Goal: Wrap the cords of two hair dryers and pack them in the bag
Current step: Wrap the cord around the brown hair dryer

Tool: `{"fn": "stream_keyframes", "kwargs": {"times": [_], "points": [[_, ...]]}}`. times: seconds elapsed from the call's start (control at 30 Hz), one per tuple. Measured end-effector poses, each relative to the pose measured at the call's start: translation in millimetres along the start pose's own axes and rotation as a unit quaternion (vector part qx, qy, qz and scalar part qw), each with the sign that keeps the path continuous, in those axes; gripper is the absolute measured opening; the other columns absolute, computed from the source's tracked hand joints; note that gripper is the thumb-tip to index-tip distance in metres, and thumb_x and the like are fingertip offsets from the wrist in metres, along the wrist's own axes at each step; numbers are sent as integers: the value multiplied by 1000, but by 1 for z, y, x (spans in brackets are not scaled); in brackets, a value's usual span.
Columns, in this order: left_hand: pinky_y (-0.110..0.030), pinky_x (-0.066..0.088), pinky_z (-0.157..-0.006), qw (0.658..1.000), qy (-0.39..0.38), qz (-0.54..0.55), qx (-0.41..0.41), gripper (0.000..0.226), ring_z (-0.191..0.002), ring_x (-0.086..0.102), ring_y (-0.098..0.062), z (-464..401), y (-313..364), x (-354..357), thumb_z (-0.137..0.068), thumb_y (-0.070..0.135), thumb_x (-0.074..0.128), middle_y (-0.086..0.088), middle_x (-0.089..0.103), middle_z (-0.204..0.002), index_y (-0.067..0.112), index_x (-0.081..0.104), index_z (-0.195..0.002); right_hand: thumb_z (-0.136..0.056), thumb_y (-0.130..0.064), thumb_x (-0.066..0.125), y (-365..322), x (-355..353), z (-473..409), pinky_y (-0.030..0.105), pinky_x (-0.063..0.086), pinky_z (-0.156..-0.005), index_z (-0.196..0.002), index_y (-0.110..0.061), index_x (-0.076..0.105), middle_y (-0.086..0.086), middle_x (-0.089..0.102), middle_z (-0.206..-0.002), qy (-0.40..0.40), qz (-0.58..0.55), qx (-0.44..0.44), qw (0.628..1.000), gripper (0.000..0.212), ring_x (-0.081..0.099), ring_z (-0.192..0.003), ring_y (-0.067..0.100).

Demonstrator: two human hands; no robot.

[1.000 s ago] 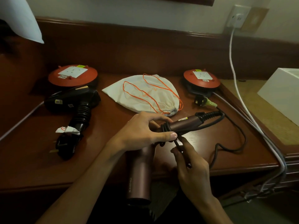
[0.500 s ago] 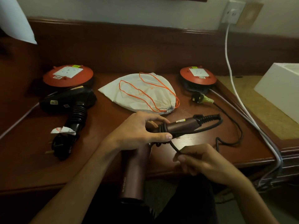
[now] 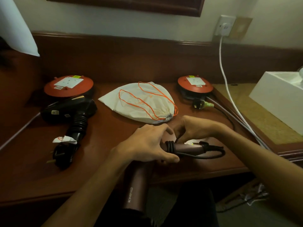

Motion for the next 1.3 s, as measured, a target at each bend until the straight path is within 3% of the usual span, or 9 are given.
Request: {"fn": "stream_keyframes", "kwargs": {"times": [0.2,0.3,0.47,0.6,0.77,0.93,1.07,1.17,1.3], "points": [[-36,37,-91,999,-11,-38,-1,90,-119,48,-21,-6,1,5,-78,73,69,3,58,-124,43,29,-152,-92,-15,65,-37,-25,23,40,52,-68,-90,-15,77,4,71,-80,-5,61,11,998,13,62,-70,19],[-32,32,-87,999,11,-38,22,78,-111,54,-20,-6,3,2,-82,72,65,4,66,-118,45,38,-151,-94,-15,60,-53,-23,36,33,54,-70,-93,-20,78,-4,72,-81,6,103,28,994,19,64,-74,12],[-33,28,-87,994,4,-109,22,56,-91,41,-14,-11,10,11,-84,76,58,10,57,-102,37,62,-125,-94,-20,55,-67,-11,40,49,54,-67,-81,-12,75,6,70,-73,31,156,40,986,24,63,-67,25],[-31,21,-79,993,21,-108,35,52,-86,39,-14,-11,13,11,-85,76,58,9,61,-100,42,65,-124,-101,-27,54,-73,-4,48,41,45,-57,-70,-11,68,7,62,-63,70,111,80,988,37,50,-55,18],[-36,41,-89,992,107,-25,55,50,-87,55,-13,1,-3,4,-86,75,56,9,72,-99,41,65,-123,-102,-21,53,-81,9,86,39,54,-68,-101,-28,75,-8,70,-79,217,31,52,974,23,64,-71,12],[-37,52,-75,992,72,87,59,47,-79,66,-14,5,-16,0,-82,68,67,3,73,-85,43,66,-122,-100,-15,58,-78,52,109,25,51,-64,-130,-45,63,-16,68,-88,337,-74,-10,939,42,65,-76,9],[-15,48,-84,988,63,126,65,46,-93,64,-3,6,-19,-3,-83,55,75,4,74,-100,43,67,-127,-96,-7,64,-59,69,105,18,46,-64,-126,-48,66,-6,71,-85,358,-129,-47,923,51,65,-76,12],[-44,53,-94,986,62,141,70,45,-100,70,-5,5,-17,-5,-83,61,72,7,76,-109,48,64,-125,-97,1,62,-55,75,98,23,46,-65,-134,-39,63,-9,66,-87,375,-68,-75,922,55,64,-81,16],[-42,56,-92,984,42,162,52,43,-89,72,1,7,-15,-4,-85,64,68,10,79,-94,49,64,-125,-97,1,54,-50,74,97,12,39,-67,-142,-20,59,-12,58,-91,360,25,-117,925,50,58,-79,6]]}}
Point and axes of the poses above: each hand's wrist, its own z-axis away from the middle knuckle, its own x-axis out of the palm, y = z × x, the point moved 4 cm from there along -z, towards the middle knuckle
